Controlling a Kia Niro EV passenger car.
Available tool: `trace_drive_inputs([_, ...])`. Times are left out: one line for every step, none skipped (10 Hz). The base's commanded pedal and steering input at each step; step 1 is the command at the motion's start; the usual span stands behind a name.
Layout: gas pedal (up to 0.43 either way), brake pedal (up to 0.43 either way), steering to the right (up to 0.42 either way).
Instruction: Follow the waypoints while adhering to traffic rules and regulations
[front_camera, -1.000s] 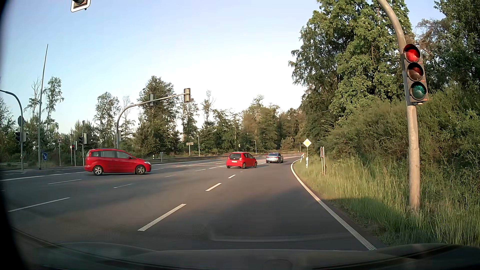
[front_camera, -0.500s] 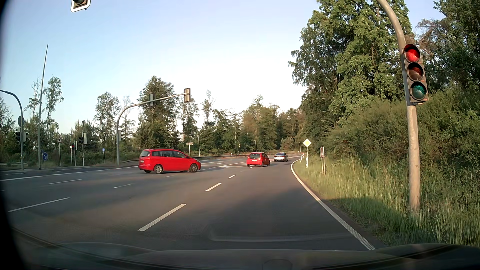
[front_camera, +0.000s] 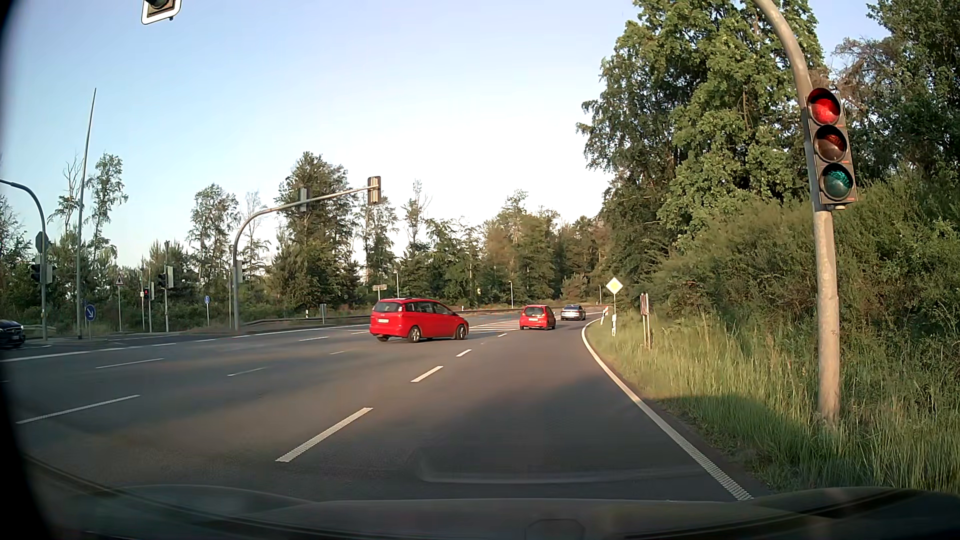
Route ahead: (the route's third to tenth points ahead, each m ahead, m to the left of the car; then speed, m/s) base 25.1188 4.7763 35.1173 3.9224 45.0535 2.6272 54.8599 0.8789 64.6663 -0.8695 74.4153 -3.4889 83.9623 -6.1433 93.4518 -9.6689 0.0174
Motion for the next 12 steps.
trace_drive_inputs([0.0,0.341,-0.012])
trace_drive_inputs([0.0,0.341,-0.012])
trace_drive_inputs([0.0,0.341,-0.012])
trace_drive_inputs([0.0,0.341,-0.012])
trace_drive_inputs([0.0,0.341,-0.012])
trace_drive_inputs([0.0,0.341,-0.012])
trace_drive_inputs([0.0,0.341,-0.012])
trace_drive_inputs([0.0,0.341,-0.012])
trace_drive_inputs([0.0,0.341,-0.012])
trace_drive_inputs([0.0,0.341,-0.012])
trace_drive_inputs([0.0,0.341,-0.011])
trace_drive_inputs([0.0,0.341,-0.011])
